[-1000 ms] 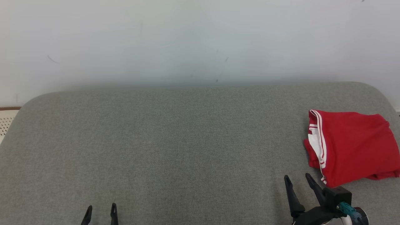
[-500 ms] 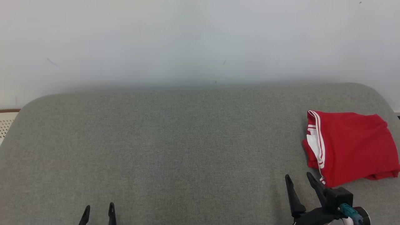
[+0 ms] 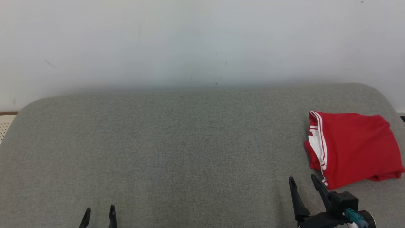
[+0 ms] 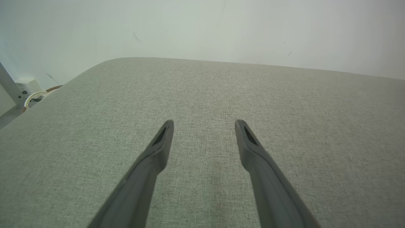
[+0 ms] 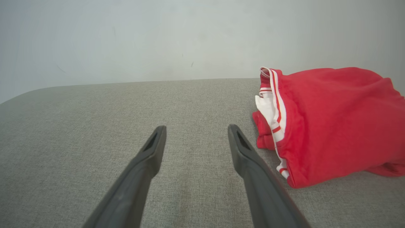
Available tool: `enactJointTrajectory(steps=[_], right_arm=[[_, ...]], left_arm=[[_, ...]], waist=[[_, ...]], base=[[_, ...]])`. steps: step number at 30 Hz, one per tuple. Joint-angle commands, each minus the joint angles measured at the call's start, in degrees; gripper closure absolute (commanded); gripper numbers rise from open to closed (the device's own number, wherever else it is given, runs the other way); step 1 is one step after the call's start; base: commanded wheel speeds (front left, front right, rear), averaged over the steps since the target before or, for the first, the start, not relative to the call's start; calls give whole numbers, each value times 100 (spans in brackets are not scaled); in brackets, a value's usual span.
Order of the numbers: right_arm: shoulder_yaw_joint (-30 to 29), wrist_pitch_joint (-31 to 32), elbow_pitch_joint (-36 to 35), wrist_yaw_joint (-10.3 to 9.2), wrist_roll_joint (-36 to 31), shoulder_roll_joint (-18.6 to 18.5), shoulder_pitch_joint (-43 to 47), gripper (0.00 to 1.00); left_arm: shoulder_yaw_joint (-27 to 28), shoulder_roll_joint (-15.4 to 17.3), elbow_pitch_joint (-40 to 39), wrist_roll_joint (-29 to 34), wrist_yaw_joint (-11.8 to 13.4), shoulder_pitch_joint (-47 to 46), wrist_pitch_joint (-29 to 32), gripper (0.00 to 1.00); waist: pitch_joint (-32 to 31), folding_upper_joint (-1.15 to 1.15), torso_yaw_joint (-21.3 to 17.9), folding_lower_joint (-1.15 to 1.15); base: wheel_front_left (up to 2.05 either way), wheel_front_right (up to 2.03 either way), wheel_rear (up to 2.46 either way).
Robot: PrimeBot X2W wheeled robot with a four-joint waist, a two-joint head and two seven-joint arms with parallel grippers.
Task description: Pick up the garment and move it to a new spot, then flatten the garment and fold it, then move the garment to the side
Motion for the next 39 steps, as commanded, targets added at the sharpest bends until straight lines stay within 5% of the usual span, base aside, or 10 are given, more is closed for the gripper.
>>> enactJointTrajectory(steps=[1,39], right_arm=[[-21,-1,-12,-4,-86,19,101,0],[-30,-1,-103,-5,-181,-2,12,0]], left_arm=[[20,9,12,6,4,117,-3,0],[-6,8,18,53,13,54,-3,0]], waist=[[6,0,-8,0],[73,0,-285,0]], base=[[0,0,0],[0,0,0]])
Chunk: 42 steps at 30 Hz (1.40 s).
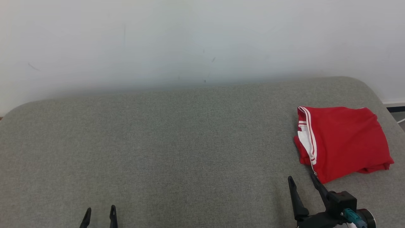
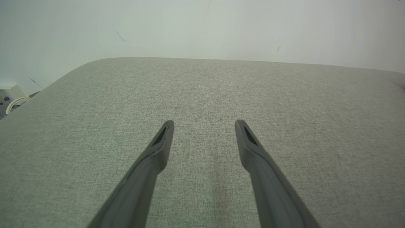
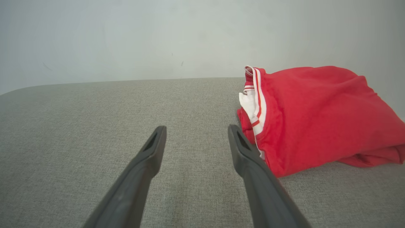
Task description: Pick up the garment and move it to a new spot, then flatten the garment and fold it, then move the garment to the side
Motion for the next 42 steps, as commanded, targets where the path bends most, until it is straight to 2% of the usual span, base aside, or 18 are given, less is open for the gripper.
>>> enactJointTrajectory(steps=[1,7,8,12,17,42], right_arm=[[24,-1,-33,-6,40,-44,-12,0],[52,-1,-60,-6,19,-69,2,0],[35,0,-47,0,22,-48,3,100],[37,8,113,0,32,-13,174,100],[-59,117,49,0,526,14,177,100],[-612,751,-261,-1,3211,157,159,100]], left_arm=[[7,9,12,-14,-2,54,-3,0],[-24,9,-28,-75,-170,49,-3,0],[-39,2,-32,-44,-174,-1,1,100],[-46,-26,151,-54,-186,29,37,100],[73,-24,190,-515,-243,-52,224,100],[232,-11,-99,-3238,-556,-49,829,100]], waist=[[3,0,-1,0],[5,0,-4,0],[6,0,-4,0],[5,0,-4,0],[12,0,17,0],[54,0,147,0]], base=[[0,0,0],[0,0,0],[0,0,0],[0,0,0],[0,0,0],[0,0,0]])
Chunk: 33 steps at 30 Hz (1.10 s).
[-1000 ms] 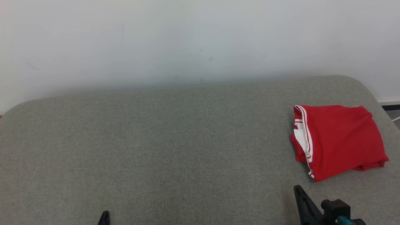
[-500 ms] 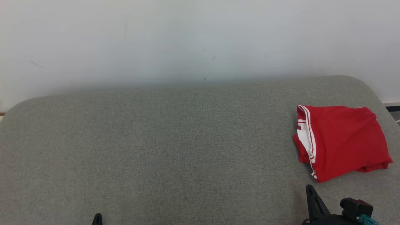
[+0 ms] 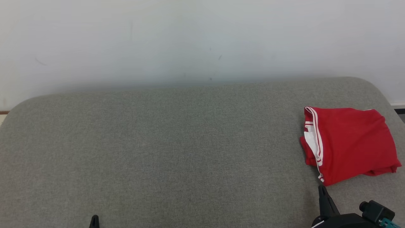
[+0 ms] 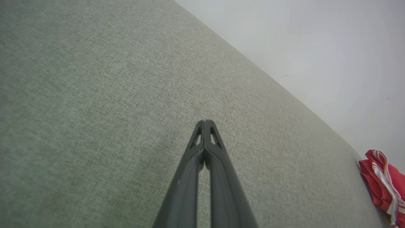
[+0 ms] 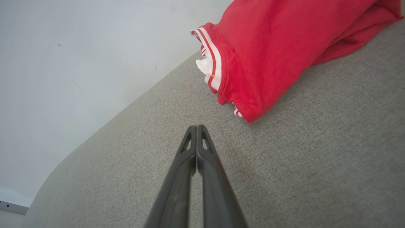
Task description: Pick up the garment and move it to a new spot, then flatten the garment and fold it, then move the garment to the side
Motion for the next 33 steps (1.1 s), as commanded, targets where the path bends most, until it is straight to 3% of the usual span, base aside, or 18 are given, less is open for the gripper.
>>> enactJointTrajectory(steps=[1,33], right_arm=[[-66,54,-116,-1,258,15,-125,100],[-565,624,-381,-2,2568,157,-137,100]], left_arm=[[53,32,-95,-263,-32,-130,52,100],[256,45,-277,-2604,-313,-178,637,100]], waist=[[3,0,9,0],[53,0,165,0]], base=[[0,0,0],[0,0,0]])
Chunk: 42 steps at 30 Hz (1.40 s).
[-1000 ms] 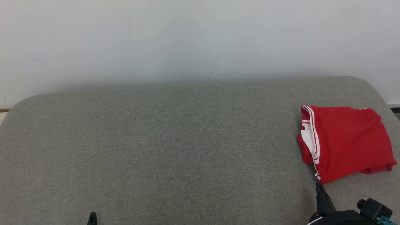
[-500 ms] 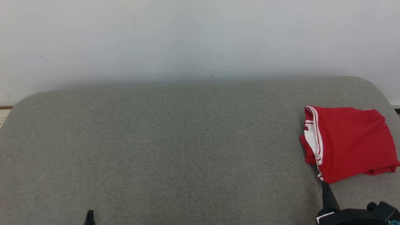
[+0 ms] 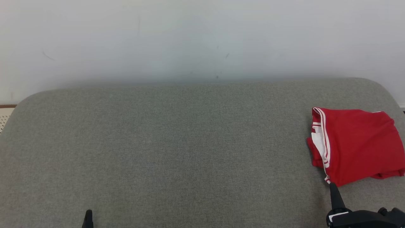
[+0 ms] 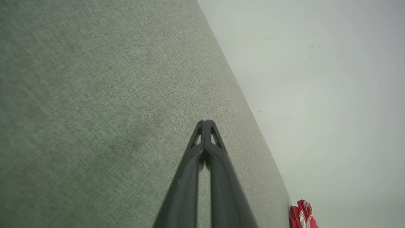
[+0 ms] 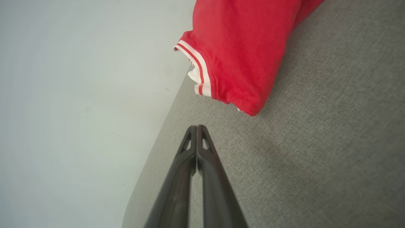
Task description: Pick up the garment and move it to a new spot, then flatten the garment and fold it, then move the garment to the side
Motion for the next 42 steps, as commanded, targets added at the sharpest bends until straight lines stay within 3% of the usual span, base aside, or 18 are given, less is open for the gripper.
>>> enactJointTrajectory(steps=[1,42], right_arm=[[-42,41,-70,-2,155,10,-123,100],[-518,577,-316,-2,2287,156,-94,100]], left_arm=[[25,38,-68,-156,-36,-92,39,100],[216,48,-229,-2314,-287,-138,589,100]], waist=[[2,0,6,0],[67,0,207,0]], base=[[0,0,0],[0,0,0]])
